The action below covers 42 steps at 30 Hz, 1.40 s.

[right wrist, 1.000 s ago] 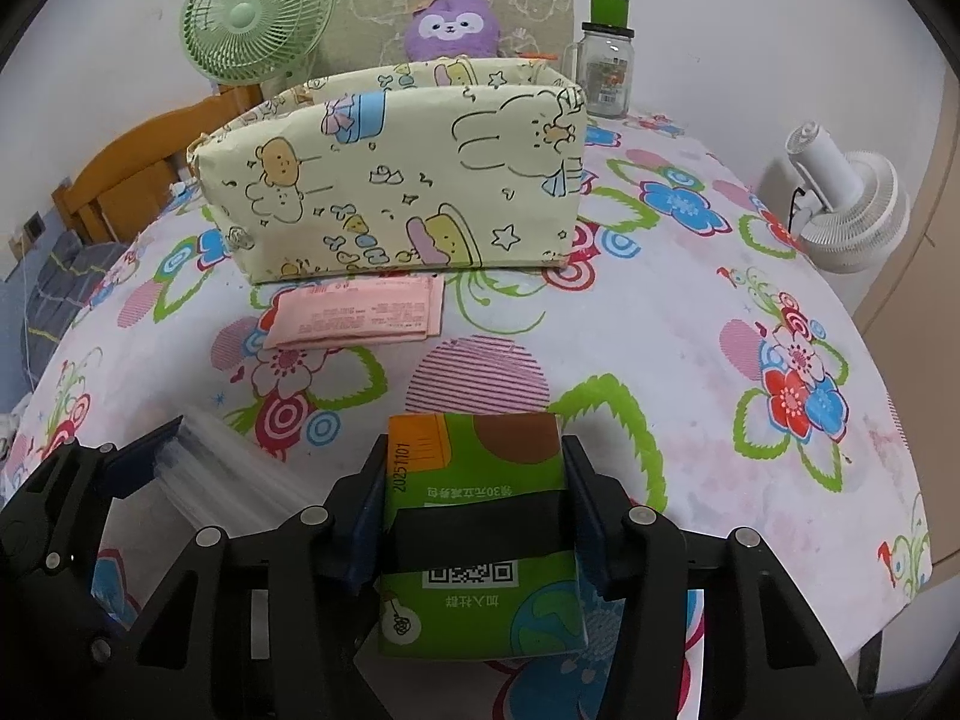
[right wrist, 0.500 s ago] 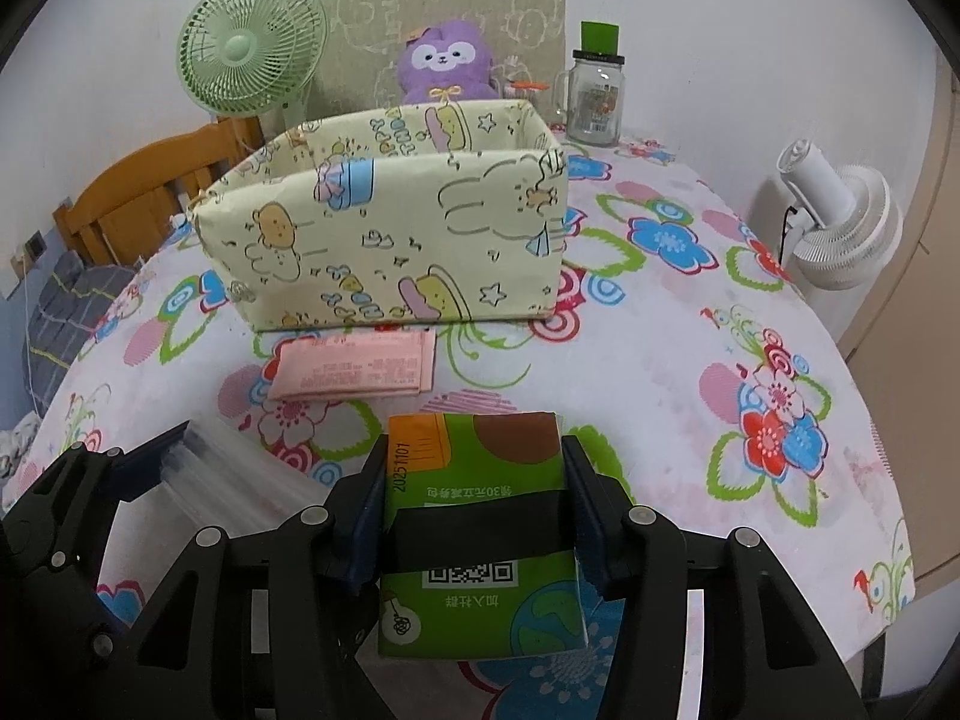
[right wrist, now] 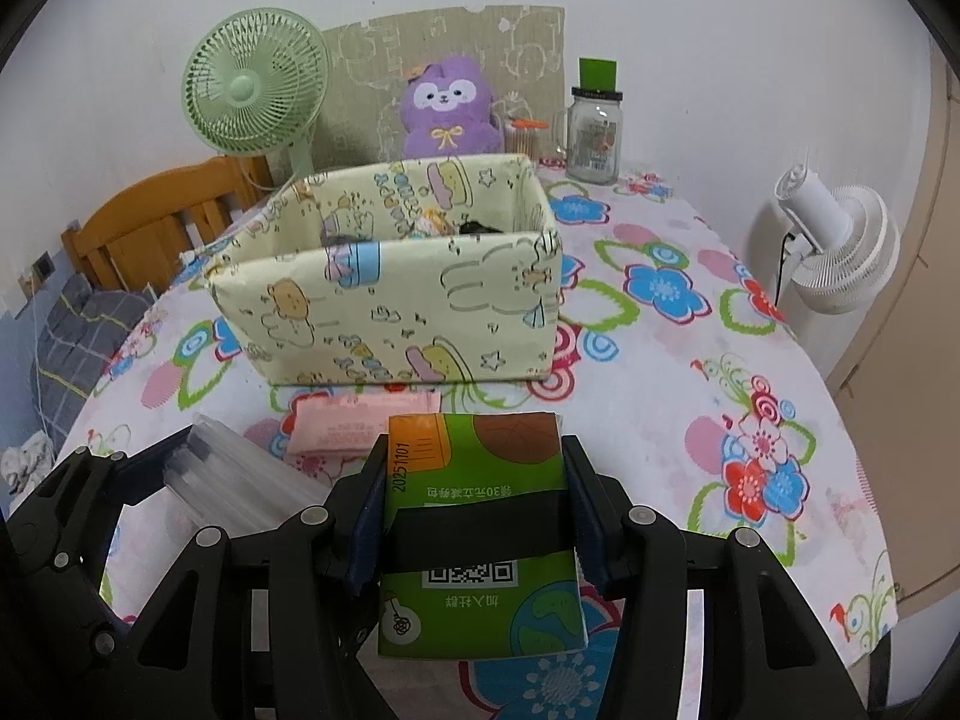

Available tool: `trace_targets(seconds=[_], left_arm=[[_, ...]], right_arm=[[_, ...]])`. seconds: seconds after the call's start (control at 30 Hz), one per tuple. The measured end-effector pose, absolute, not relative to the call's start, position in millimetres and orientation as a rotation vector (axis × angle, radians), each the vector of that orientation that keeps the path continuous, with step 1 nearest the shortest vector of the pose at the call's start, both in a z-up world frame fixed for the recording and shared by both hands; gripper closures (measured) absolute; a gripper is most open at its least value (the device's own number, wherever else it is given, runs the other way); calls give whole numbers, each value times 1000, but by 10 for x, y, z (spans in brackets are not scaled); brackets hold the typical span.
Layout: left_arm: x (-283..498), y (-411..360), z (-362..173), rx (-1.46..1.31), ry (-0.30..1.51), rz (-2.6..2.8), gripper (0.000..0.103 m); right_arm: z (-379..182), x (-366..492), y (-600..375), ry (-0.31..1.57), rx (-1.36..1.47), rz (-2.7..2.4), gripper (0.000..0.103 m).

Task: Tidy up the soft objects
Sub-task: 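Lift the tissue pack and plastic bags and carry them over the fabric box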

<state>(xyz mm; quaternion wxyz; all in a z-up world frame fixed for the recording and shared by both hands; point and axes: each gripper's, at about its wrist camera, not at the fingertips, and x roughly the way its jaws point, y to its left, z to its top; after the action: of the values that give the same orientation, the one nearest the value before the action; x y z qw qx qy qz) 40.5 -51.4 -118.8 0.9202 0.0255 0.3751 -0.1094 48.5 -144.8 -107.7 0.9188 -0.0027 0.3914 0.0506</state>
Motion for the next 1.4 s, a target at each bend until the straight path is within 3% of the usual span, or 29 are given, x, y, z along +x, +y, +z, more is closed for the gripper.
trace_targets(seconds=[1.4], left_arm=[[517,-468,-364,76,610,-187,4]], right_arm=[[-251,608,-1411,623,10,128,48]])
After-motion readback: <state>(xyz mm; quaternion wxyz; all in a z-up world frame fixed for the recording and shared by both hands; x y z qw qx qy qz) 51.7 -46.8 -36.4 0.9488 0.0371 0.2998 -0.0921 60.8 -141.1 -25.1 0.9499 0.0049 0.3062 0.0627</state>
